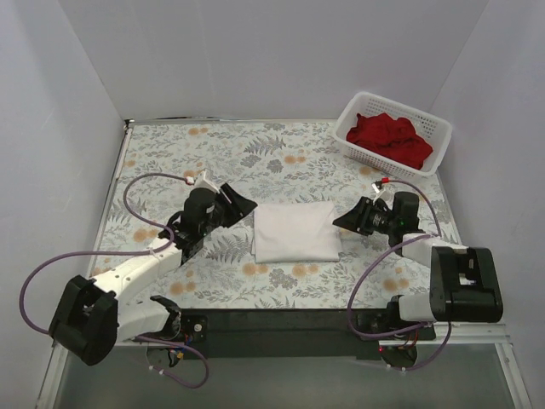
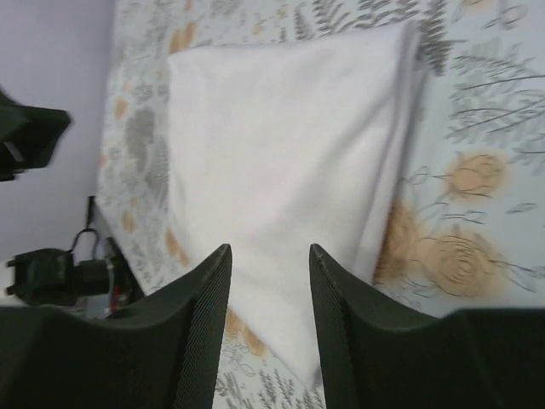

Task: Fold and stack the t-shirts
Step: Neatly place the folded tshirt to the corner

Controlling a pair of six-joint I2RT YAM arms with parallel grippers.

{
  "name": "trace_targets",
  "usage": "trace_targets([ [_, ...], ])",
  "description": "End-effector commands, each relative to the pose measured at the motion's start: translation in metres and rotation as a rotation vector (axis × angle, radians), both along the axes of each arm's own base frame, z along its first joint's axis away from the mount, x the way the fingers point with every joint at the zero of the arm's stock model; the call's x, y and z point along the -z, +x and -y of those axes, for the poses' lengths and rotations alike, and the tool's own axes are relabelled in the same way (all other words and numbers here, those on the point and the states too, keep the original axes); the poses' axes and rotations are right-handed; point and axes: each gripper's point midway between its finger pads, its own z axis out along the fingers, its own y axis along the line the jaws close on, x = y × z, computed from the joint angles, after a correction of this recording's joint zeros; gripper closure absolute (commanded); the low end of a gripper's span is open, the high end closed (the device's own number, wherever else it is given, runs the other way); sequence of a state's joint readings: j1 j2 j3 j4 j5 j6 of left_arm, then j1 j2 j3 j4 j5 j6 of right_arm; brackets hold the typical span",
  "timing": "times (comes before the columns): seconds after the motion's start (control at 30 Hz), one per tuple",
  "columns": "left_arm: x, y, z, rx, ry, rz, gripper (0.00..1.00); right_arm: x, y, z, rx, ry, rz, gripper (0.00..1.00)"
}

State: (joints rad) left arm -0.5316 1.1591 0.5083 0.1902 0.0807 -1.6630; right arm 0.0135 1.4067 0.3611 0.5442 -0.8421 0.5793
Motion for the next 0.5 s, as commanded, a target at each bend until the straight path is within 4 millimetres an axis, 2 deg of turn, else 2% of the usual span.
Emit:
trace_targets([
  [0.0, -0.036, 0.018, -0.041, -0.104, 0.269, 0.09, 0.54, 0.03, -0.006, 0.04, 0.097, -0.323, -0.125, 0.51],
  [0.07, -0.06, 0.026, -0.06, -0.158, 0.369, 0.174, 0.46, 0.016, 0.002, 0.052, 0.124, -0.401, -0.083, 0.48],
  [0.1, -0.079, 0.03, -0.066, -0.176, 0.394, 0.214, 0.44, 0.018, -0.001, 0.059, 0.146, -0.449, -0.117, 0.48],
  [0.17, -0.097, 0.035, -0.079, -0.198, 0.473, 0.279, 0.4, 0.011, 0.001, 0.06, 0.138, -0.48, -0.109, 0.47],
  [0.2, -0.111, 0.038, -0.086, -0.235, 0.493, 0.316, 0.39, 0.013, -0.004, 0.059, 0.128, -0.493, -0.137, 0.47],
  [0.3, -0.123, 0.043, -0.104, -0.291, 0.575, 0.365, 0.39, 0.017, -0.009, 0.043, 0.072, -0.502, -0.166, 0.46],
  [0.37, -0.122, 0.043, -0.109, -0.308, 0.598, 0.374, 0.39, 0.021, -0.013, 0.032, 0.031, -0.52, -0.174, 0.46],
  [0.4, -0.118, 0.043, -0.112, -0.318, 0.606, 0.367, 0.39, 0.019, -0.01, 0.027, 0.022, -0.521, -0.171, 0.46],
  [0.47, -0.106, 0.039, -0.117, -0.326, 0.618, 0.353, 0.39, 0.026, -0.013, 0.019, -0.009, -0.538, -0.208, 0.45],
])
